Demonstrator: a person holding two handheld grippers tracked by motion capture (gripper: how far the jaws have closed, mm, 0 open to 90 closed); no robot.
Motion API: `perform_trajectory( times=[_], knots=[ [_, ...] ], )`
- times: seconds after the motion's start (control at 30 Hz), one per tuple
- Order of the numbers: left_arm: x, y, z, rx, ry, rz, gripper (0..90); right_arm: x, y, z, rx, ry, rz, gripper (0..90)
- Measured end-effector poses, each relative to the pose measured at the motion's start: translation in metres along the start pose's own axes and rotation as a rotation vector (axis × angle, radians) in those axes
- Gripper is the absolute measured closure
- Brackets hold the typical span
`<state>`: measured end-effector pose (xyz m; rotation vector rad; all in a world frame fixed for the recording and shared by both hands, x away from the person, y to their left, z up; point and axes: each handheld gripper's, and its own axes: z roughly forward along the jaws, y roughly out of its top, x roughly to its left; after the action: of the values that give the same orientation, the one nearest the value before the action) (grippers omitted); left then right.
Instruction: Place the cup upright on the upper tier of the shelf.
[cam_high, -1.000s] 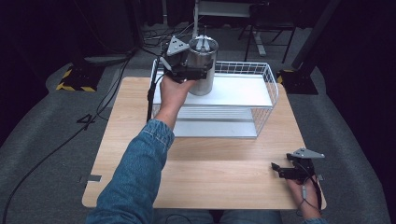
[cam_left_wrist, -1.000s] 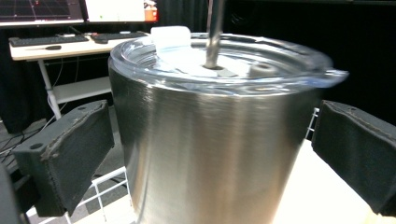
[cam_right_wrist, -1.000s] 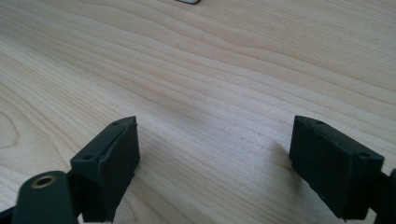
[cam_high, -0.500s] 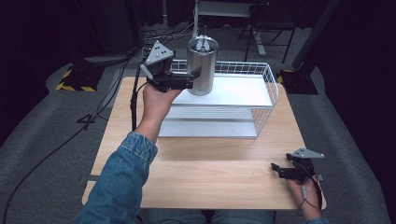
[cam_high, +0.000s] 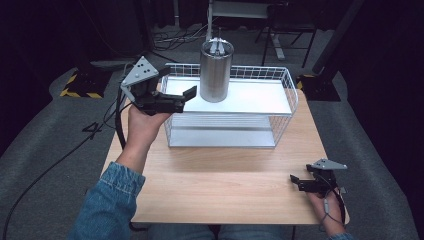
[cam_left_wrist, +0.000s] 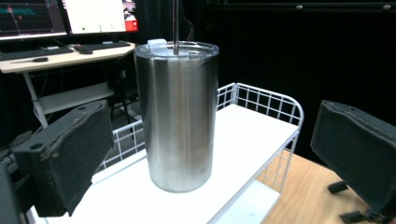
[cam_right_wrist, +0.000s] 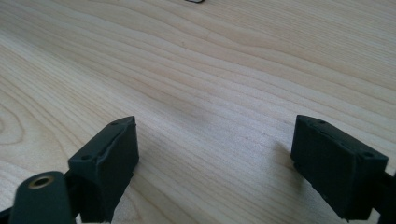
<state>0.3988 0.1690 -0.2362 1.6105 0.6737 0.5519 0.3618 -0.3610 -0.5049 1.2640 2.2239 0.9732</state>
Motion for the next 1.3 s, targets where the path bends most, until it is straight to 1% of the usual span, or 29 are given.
perform_trajectory(
  times=[0.03,0.07,0.1,0.17,0.23,0.27,0.37,0.47,0.5,0.53,0.7,0.73,0.77,0.83,0.87,0.9,0.93,0.97,1.0,1.03,1.07,1.1,1.13,1.27,1.3],
  knots=[
    [0.0,0.0,0.0,0.0,0.0,0.0,0.0,0.0,0.0,0.0,0.0,0.0,0.0,15.3],
    [0.0,-0.001,-0.007,-0.004,-0.005,-0.001,0.0,0.0,0.0,0.0,0.0,0.001,0.0,15.3],
    [0.0,-0.001,-0.007,-0.004,-0.005,-0.001,0.0,0.0,0.0,0.0,0.0,0.001,0.0,15.3],
    [0.0,-0.005,-0.017,-0.003,-0.016,0.004,0.0,0.0,0.0,0.0,0.0,0.0,0.0,15.3],
    [0.0,-0.007,-0.02,-0.001,-0.016,0.007,0.0,0.0,0.0,0.0,0.0,0.0,0.0,15.3],
    [-0.001,-0.011,-0.026,0.007,-0.026,0.009,0.0,0.0,0.0,0.0,0.0,0.0,0.0,15.3],
    [-0.001,-0.018,-0.034,0.014,-0.027,0.015,0.0,0.0,0.0,0.0,0.0,0.0,0.0,15.3],
    [-0.001,-0.026,-0.044,0.022,-0.032,0.014,0.0,0.0,0.0,0.0,0.0,0.0,0.0,15.3],
    [-0.001,-0.026,-0.044,0.022,-0.032,0.014,0.0,0.0,0.0,0.0,0.0,0.0,0.0,15.3],
    [0.0,-0.03,-0.05,0.03,-0.041,0.009,0.0,0.0,0.0,0.0,0.0,0.0,0.0,15.3],
    [0.0,-0.041,-0.064,0.045,-0.044,0.007,0.0,0.0,0.0,0.0,0.0,-0.001,0.0,15.3],
    [0.0,-0.043,-0.065,0.055,-0.04,0.012,0.0,0.0,0.0,0.0,0.0,-0.001,-0.001,15.3],
    [-0.001,-0.048,-0.066,0.082,-0.032,0.019,0.0,0.0,0.0,0.0,-0.001,-0.001,-0.001,15.3],
    [-0.001,-0.056,-0.067,0.125,-0.02,0.019,0.0,0.0,0.0,0.0,-0.001,-0.002,-0.002,15.3],
    [-0.002,-0.059,-0.067,0.14,-0.015,0.022,0.0,0.0,0.0,0.0,-0.001,-0.002,-0.002,15.3],
    [-0.002,-0.059,-0.067,0.14,-0.015,0.022,0.0,0.0,0.0,0.0,-0.001,-0.002,-0.002,15.3],
    [-0.002,-0.07,-0.068,0.174,-0.012,0.016,0.0,0.0,0.0,0.0,-0.002,-0.002,-0.004,15.3],
    [-0.002,-0.07,-0.068,0.174,-0.012,0.016,0.0,0.0,0.0,0.0,-0.002,-0.002,-0.004,15.3],
    [-0.002,-0.077,-0.069,0.189,-0.013,0.006,0.0,0.0,0.0,0.0,-0.002,-0.002,-0.004,15.3],
    [-0.002,-0.082,-0.069,0.193,-0.013,0.0,0.0,0.0,0.0,0.0,-0.001,-0.001,-0.004,15.3],
    [-0.002,-0.086,-0.07,0.196,-0.012,-0.004,0.0,0.0,0.0,0.0,-0.001,-0.001,-0.004,15.3],
    [-0.002,-0.086,-0.07,0.196,-0.012,-0.004,0.0,0.0,0.0,0.0,-0.001,-0.001,-0.004,15.3],
    [-0.002,-0.092,-0.072,0.205,-0.01,-0.011,0.0,0.0,0.0,0.0,-0.002,-0.001,-0.004,15.3],
    [-0.001,-0.105,-0.075,0.22,-0.006,-0.029,0.7,0.0,0.0,0.0,-0.001,-0.002,-0.004,15.3],
    [0.0,-0.11,-0.076,0.227,-0.004,-0.028,1.0,0.0,0.0,0.0,-0.001,-0.001,-0.004,15.4]
  ],
)
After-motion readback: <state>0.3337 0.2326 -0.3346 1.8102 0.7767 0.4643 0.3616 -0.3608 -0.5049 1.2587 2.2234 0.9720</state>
